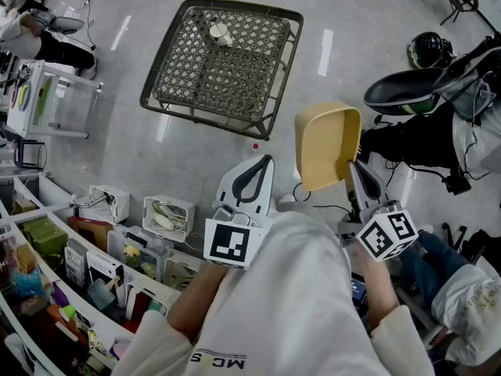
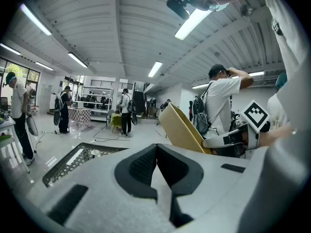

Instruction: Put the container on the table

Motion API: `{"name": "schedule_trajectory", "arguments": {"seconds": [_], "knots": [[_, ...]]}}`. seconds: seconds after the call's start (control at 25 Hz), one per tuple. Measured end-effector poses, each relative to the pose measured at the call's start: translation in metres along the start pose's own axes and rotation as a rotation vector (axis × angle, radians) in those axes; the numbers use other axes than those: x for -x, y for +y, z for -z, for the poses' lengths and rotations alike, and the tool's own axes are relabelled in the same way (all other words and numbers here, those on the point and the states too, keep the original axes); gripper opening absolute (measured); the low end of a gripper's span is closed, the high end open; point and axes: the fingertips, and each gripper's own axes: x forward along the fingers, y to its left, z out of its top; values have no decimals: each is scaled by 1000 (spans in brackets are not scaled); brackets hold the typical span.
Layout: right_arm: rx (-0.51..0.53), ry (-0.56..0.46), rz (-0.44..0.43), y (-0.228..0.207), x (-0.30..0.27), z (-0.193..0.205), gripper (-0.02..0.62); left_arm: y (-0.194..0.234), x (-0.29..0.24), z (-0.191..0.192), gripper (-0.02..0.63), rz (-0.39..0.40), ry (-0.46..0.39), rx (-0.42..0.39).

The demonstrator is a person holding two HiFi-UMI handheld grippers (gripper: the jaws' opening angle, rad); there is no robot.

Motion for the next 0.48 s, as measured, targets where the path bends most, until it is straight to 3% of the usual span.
{"name": "schedule_trajectory", "arguments": {"seconds": [0.24, 0.48], "knots": [[-10, -41, 28, 2, 57, 6, 25, -38, 17, -10, 23, -1, -38, -2], [-6, -77, 31, -4, 73, 8, 25, -58, 23, -10, 23, -15, -61, 6]]}}
